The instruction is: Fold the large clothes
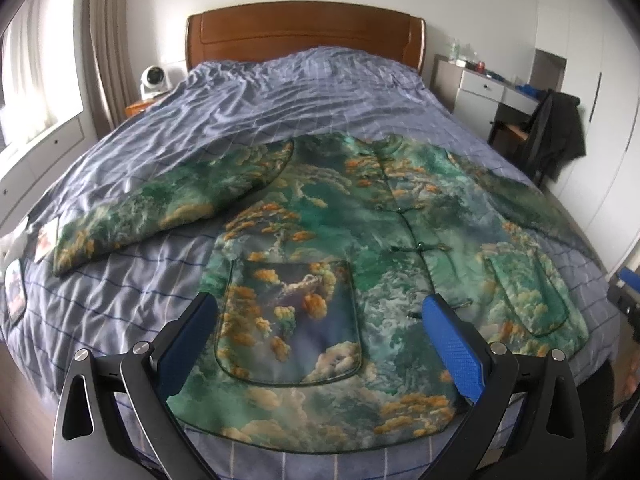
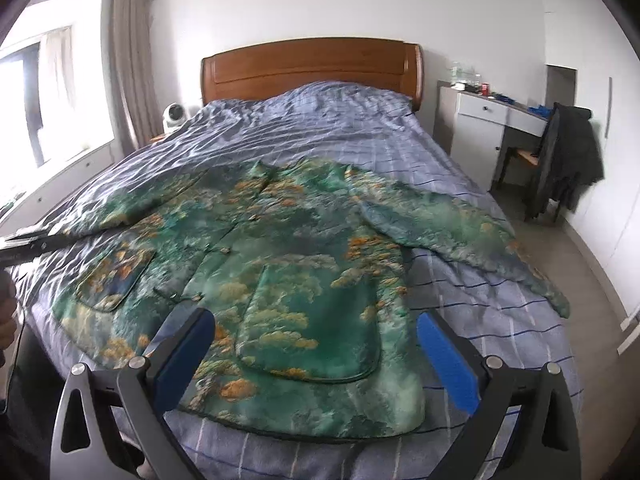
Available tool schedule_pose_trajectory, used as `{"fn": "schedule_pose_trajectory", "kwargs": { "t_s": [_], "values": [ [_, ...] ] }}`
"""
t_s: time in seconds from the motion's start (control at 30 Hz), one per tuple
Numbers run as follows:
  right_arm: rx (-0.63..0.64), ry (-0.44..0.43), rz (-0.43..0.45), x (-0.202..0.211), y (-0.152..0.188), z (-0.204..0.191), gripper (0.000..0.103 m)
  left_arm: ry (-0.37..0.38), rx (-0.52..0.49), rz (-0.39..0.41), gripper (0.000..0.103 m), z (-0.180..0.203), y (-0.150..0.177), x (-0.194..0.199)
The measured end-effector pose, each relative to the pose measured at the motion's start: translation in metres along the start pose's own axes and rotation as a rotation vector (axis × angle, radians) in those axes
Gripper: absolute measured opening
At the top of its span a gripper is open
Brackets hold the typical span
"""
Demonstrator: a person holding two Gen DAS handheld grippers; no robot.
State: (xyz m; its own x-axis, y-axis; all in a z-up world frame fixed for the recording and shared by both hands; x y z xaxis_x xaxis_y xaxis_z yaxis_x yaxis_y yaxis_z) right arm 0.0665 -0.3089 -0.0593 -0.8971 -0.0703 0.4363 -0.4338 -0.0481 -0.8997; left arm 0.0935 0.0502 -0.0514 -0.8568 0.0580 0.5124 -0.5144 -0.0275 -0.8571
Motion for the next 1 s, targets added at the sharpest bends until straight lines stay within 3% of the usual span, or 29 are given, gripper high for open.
{"fn": "schedule_pose_trajectory", "kwargs": {
  "t_s": [0.17,0.6,0.83,1.0],
  "values": [
    [-0.011,0.089,-0.027,-0.009,0.000,0.022,0.103,-0.010,0.007,-0.015,0.102,0.000,0.004,-0.004],
    [-0.050,0.195,-0.047,-0.011,0.005,0.053,0.103,-0.019,-0.039,-0.014,0.102,0.013,0.008,-0.005],
    [-0.158,0.165,-0.083,-0.013,0.014,0.063,0.103,-0.021,-0.036,-0.025,0.102,0.014,0.011,-0.006],
    [-0.166,0.182,-0.094,-0.015,0.017,0.067,0.103,-0.022,-0.037,-0.025,0.102,0.014,0.012,-0.006]
  ]
}}
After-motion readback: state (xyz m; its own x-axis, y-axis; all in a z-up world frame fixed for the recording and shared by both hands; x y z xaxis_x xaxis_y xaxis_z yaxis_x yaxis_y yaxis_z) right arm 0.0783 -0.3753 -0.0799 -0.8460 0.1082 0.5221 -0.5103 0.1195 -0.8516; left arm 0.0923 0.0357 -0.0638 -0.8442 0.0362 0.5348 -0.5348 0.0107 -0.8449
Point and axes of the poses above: each gripper's, at about its wrist camera, not at the fingertips, and x roughly against the way its jaws point, z to its right, y to its underside, the point moved 3 cm from there along -x, roughly the way its jaws point, and after that the axes turned 12 degrees about z, right-handed, at the moved point
